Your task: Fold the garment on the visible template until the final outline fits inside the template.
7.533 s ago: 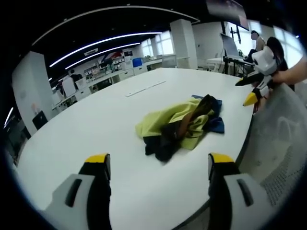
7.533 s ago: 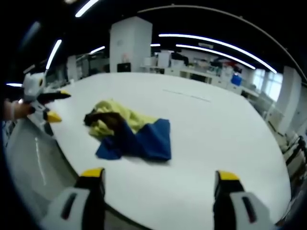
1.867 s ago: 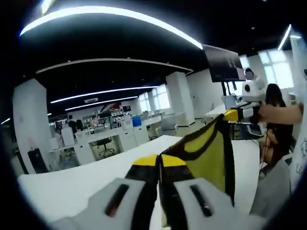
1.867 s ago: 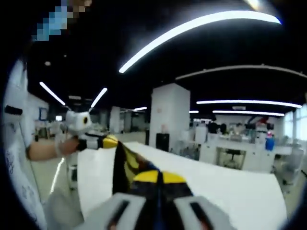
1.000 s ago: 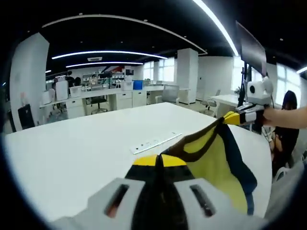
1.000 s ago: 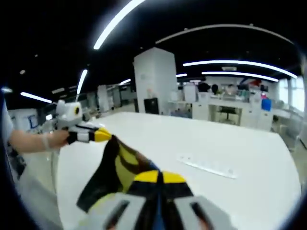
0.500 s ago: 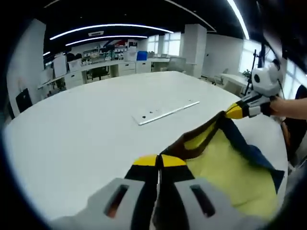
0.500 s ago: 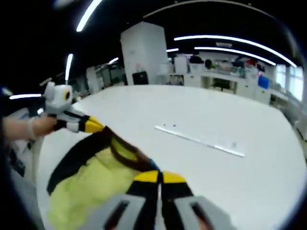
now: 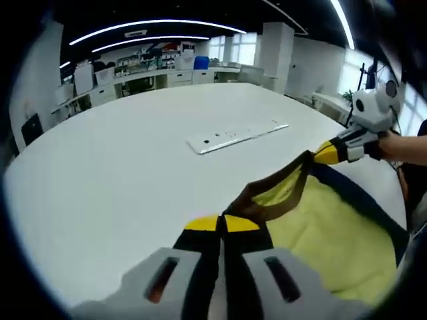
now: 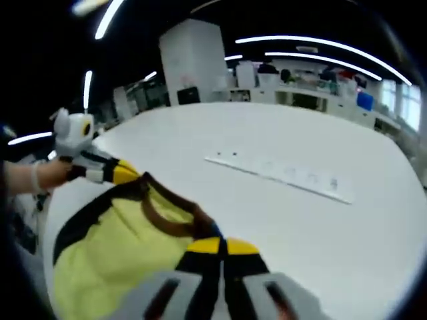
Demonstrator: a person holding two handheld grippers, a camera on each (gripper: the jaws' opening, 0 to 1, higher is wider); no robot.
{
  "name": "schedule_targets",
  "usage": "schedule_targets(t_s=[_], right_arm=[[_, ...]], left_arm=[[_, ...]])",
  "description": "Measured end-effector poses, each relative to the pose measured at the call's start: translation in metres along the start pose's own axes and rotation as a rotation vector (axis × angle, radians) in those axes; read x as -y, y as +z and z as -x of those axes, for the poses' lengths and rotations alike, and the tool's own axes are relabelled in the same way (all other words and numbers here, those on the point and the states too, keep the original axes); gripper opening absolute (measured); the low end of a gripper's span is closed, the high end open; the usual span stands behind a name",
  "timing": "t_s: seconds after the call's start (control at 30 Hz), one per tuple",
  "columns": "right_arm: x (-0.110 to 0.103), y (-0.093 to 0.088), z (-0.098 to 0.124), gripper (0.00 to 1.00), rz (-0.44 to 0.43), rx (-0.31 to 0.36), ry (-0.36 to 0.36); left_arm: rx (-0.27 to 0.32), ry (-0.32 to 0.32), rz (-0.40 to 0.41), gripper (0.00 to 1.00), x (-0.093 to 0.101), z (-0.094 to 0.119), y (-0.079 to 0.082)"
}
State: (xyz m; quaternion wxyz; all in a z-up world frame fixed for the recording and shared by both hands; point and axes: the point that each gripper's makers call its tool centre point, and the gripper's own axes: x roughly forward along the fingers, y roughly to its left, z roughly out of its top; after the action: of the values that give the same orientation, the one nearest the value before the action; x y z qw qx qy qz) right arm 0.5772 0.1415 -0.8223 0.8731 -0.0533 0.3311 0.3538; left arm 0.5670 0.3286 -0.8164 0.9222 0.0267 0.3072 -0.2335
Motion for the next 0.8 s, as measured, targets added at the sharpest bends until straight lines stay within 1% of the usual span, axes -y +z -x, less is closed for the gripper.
schedule_targets(t_s=[0.1,0.13,0.17,0.2,0.23,0.27,0.3,0.37,0.4,0.43,0.47,0.5,0.53,0.57,0.63,0.7,0.77,0.8], right_arm=[[-0.003,-0.001,0.001,0.0,0.003,0.002,0.012],[-0.005,0.002,0.003,0.0,0.027,0.017,0.014],[-0.005,0.003,0.005,0.05,0.032,0.023,0.007],[-0.006,0.004,0.007,0.12,0.028,0.029,0.008],[-0.007,0.007,0.007,0.22,0.019,0.044,0.018],[-0.007,0.008,0.007,0.27,0.007,0.048,0.023],[-0.009,0.009,0.01,0.3,0.007,0.052,0.021],[-0.013,0.009,0.013,0.38,0.017,0.058,0.021],[-0.013,0.009,0.014,0.45,0.015,0.063,0.019],[-0.017,0.008,0.016,0.57,0.017,0.063,0.022],[-0.019,0.007,0.017,0.67,0.022,0.063,0.015],[-0.018,0.007,0.018,0.8,0.029,0.069,0.008],[-0.018,0.006,0.019,0.87,0.029,0.071,0.0],[-0.023,0.002,0.026,0.9,0.038,0.078,-0.01],[-0.025,0.0,0.031,0.93,0.03,0.084,-0.015],[-0.027,-0.002,0.037,0.96,-0.006,0.09,-0.02],[-0.028,-0.003,0.041,0.96,-0.008,0.09,-0.022],[-0.028,-0.004,0.043,0.96,-0.007,0.092,-0.027]], left_arm=[[0.009,-0.011,-0.013,0.0,0.001,0.002,0.002],[0.016,-0.015,-0.023,0.0,0.002,0.003,0.004],[0.028,-0.016,-0.028,0.01,0.003,0.005,0.006],[0.035,-0.019,-0.028,0.04,0.006,0.009,0.008],[0.046,-0.023,-0.029,0.09,0.009,0.012,0.01],[0.057,-0.022,-0.028,0.15,0.008,0.011,0.013],[0.064,-0.021,-0.03,0.23,0.009,0.012,0.014],[0.079,-0.025,-0.033,0.34,0.013,0.018,0.018],[0.078,-0.023,-0.036,0.4,0.015,0.02,0.018],[0.089,-0.031,-0.039,0.47,0.019,0.026,0.019],[0.095,-0.026,-0.033,0.55,0.02,0.028,0.02],[0.1,-0.02,-0.033,0.62,0.019,0.029,0.022],[0.106,-0.028,-0.025,0.69,0.025,0.034,0.022],[0.107,-0.03,-0.017,0.76,0.029,0.038,0.021],[0.106,-0.039,-0.006,0.84,0.03,0.041,0.021],[0.117,-0.035,-0.014,0.87,0.033,0.049,0.022],[0.129,-0.037,0.005,0.9,0.038,0.06,0.023],[0.145,-0.036,0.018,0.92,0.035,0.064,0.026]])
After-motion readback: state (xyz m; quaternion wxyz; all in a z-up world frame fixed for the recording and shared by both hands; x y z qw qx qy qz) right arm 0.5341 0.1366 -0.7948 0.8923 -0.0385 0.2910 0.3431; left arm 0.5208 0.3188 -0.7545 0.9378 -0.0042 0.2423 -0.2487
